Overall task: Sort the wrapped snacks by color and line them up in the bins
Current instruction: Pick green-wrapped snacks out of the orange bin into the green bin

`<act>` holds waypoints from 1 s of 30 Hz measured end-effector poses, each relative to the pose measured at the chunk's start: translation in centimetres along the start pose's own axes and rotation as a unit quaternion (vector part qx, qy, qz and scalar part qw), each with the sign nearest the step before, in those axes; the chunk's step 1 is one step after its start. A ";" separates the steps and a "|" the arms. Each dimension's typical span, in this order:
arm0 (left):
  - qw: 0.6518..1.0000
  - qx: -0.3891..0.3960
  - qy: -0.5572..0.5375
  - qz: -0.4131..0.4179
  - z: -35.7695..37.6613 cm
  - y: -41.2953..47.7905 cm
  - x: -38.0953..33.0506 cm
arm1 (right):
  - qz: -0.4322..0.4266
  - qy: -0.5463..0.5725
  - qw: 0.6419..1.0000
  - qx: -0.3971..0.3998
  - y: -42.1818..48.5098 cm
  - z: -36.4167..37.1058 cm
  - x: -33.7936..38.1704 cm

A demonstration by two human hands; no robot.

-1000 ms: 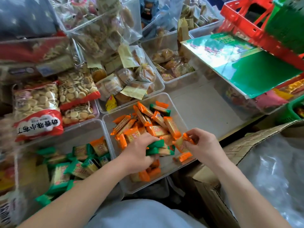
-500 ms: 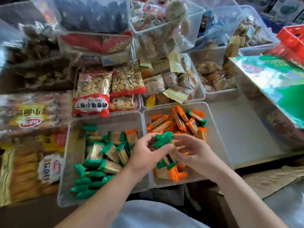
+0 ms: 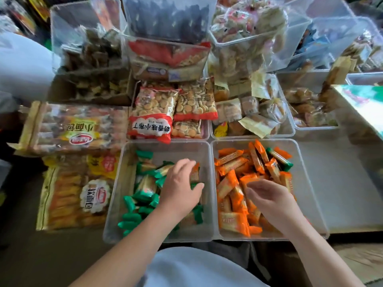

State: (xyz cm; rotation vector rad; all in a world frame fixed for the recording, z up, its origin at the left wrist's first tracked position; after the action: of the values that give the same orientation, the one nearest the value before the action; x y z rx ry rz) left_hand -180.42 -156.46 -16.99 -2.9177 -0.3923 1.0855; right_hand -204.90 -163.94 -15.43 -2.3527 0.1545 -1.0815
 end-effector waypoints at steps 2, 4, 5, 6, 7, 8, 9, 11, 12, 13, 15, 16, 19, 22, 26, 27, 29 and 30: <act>0.998 0.021 -0.027 0.045 0.9 -0.1 -1.5 | 0.015 -0.019 0.997 -0.072 0.0 -1.6 -1.1; 0.995 0.048 -0.041 0.083 2.2 0.3 -3.2 | 0.062 -0.040 0.987 -0.142 0.4 -3.9 -3.0; 0.992 0.065 -0.043 0.100 3.1 0.6 -4.2 | 0.094 -0.064 0.981 -0.160 0.7 -4.9 -4.0; 0.988 0.084 -0.045 0.118 3.9 0.9 -5.2 | 0.128 -0.099 0.974 -0.157 1.0 -5.8 -4.9; 0.984 0.107 -0.045 0.134 4.9 1.3 -6.2 | 0.163 -0.128 0.969 -0.132 1.4 -6.4 -5.7; 0.979 0.132 -0.045 0.149 5.8 1.6 -7.1 | 0.191 -0.135 0.967 -0.101 1.7 -6.6 -6.3; 0.973 0.158 -0.046 0.161 6.8 1.8 -7.9 | 0.211 -0.119 0.968 -0.070 2.0 -6.7 -6.7; 0.961 0.202 -0.032 0.187 8.6 2.5 -9.0 | 0.231 -0.038 0.972 -0.023 2.4 -6.6 -7.0; 0.956 0.214 -0.017 0.200 9.3 2.7 -9.4 | 0.232 -0.014 0.973 -0.009 2.8 -6.6 -7.2; 0.954 0.217 -0.006 0.209 9.8 2.9 -9.6 | 0.229 -0.007 0.973 0.001 3.3 -6.5 -7.4; 0.954 0.209 -0.007 0.215 10.3 3.3 -9.7 | 0.222 0.000 0.975 0.015 4.4 -6.2 -7.5; 0.956 0.205 -0.014 0.210 10.4 3.4 -9.6 | 0.220 0.007 0.975 0.020 4.8 -5.9 -7.8; 0.964 0.187 -0.032 0.185 10.5 3.8 -9.2 | 0.220 0.023 0.975 0.029 5.5 -5.0 -7.9; 0.971 0.147 -0.051 0.182 10.1 4.4 -9.0 | 0.221 0.066 0.972 0.040 6.0 -4.2 -7.9; 0.971 0.123 -0.072 0.191 9.7 5.0 -8.8 | 0.161 0.129 0.976 0.070 5.5 -3.2 -6.7; 0.971 0.114 -0.072 0.198 9.5 5.1 -8.7 | 0.136 0.101 0.983 0.077 5.0 -2.7 -6.0; 0.967 0.096 -0.042 0.233 9.4 5.5 -8.8 | 0.089 -0.003 0.993 0.082 3.8 -1.5 -5.3; 0.961 0.094 -0.007 0.259 9.5 5.8 -9.1 | 0.061 -0.058 0.993 0.079 3.3 -1.0 -5.2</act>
State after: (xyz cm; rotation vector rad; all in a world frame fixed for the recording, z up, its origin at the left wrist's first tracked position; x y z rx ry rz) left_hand -191.81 -164.99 -18.91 -2.9036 0.4832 1.1029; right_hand -208.76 -165.49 -20.10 -2.2270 0.1614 -0.8648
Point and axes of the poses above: each hand's wrist, its own y-axis towards the middle knuckle, its own z-axis out of the palm, x = y × z, the point moved 2 cm from there along y, towards the middle knuckle, and after that the axes turned 12 degrees about z, right-handed, at the moved point
